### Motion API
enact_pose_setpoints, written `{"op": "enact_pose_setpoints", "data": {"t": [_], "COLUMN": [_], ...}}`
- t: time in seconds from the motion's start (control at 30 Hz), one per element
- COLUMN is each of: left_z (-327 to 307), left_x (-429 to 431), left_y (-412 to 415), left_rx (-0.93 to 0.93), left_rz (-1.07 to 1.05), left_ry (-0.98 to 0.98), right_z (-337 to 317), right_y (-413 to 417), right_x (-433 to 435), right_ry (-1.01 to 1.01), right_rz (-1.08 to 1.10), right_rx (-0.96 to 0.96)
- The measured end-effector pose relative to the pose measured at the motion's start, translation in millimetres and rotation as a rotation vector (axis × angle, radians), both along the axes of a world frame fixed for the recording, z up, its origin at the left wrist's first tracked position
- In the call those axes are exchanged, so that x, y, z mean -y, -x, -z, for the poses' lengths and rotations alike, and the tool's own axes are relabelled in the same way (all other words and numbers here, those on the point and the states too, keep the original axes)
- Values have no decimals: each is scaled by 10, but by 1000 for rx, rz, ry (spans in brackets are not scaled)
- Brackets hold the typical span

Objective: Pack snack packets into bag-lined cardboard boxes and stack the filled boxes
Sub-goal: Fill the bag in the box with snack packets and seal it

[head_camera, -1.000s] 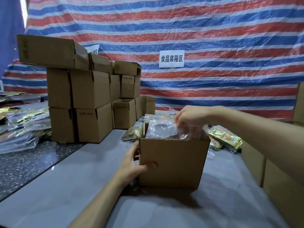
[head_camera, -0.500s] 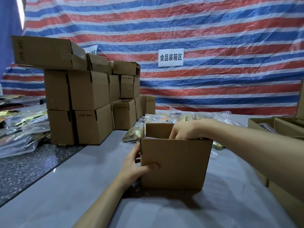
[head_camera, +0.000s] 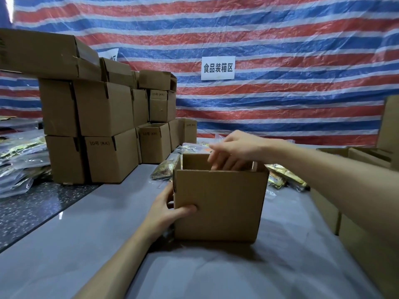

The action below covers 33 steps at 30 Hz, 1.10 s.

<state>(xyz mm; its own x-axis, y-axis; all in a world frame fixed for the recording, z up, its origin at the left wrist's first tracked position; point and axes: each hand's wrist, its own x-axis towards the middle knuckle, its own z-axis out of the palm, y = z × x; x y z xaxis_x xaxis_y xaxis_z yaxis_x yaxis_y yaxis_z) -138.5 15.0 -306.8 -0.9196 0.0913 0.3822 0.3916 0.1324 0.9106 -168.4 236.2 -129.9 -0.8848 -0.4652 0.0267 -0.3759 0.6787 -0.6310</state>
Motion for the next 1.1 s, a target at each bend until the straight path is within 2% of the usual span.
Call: {"op": "enact_pose_setpoints", "data": {"t": [0.07,0.13,0.23,0.33,0.37,0.43,0.53,0.6,0.7,0.8,0.9,1.0,1.1], "left_z": [5,6,21,43,54,79,100,106,113,120,129,126,119], "left_x": [-8,-11,-12,-10,-3,21,43,41,38,46,52,52,44], "left_y": [10,18,25,29,38,66,111,132,155,167,170,168,152], "left_rx": [8,13,16,1,-1,-1,-13,-20,-24,-27,-24,-23,-18], "left_rz": [2,2,4,-16,-26,-48,-75,-87,-96,-97,-102,-98,-93], "left_ry": [-12,-26,-48,-53,-64,-101,-146,-161,-162,-159,-163,-162,-179], "right_z": [-16,-13,28,181,273,509,874,1082,1326,1435,1476,1441,1416], "right_y": [29,71,158,280,311,388,450,469,524,557,601,647,720], "right_x": [-67,-146,-270,-453,-525,-673,-837,-908,-943,-861,-751,-649,-568], "right_ry": [202,308,314,294,251,-3,-449,-557,-512,-239,12,116,163], "right_rz": [108,204,385,588,622,639,610,558,459,459,538,574,588], "right_rx": [-241,-475,-691,-767,-763,-699,-435,-267,-151,-96,-173,-297,-240]}}
